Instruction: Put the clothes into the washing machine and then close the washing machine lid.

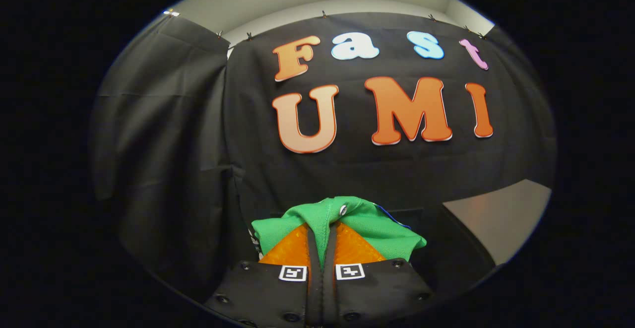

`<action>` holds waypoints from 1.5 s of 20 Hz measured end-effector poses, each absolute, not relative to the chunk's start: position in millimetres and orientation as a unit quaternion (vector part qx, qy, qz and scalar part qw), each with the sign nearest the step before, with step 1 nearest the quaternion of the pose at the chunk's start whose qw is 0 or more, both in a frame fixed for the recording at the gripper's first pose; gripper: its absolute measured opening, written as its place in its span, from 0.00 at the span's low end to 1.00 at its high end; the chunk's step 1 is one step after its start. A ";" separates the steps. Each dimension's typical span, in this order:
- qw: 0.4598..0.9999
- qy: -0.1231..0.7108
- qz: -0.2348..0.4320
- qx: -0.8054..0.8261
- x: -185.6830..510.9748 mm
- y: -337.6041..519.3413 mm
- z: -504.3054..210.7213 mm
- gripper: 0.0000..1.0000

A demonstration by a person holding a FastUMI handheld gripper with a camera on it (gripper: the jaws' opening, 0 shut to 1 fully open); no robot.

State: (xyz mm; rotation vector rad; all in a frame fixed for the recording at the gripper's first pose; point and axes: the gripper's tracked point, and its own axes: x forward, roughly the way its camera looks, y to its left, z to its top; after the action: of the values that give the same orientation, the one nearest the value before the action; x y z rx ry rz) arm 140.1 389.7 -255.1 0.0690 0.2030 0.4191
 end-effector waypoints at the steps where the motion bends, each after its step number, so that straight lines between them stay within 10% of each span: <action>1: 0.971 0.121 0.203 0.032 145.3 395.2 -276.3 0.08; 14: 0.911 0.387 0.139 0.022 166.3 406.0 -554.2 0.08; 24: 0.889 0.440 0.123 0.024 161.5 411.1 -577.5 0.09; 30: 0.877 0.466 0.111 0.015 154.6 406.3 -585.3 0.85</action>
State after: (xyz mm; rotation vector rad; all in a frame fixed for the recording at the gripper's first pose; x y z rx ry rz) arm 154.6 406.3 -585.3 0.0313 0.9729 0.2308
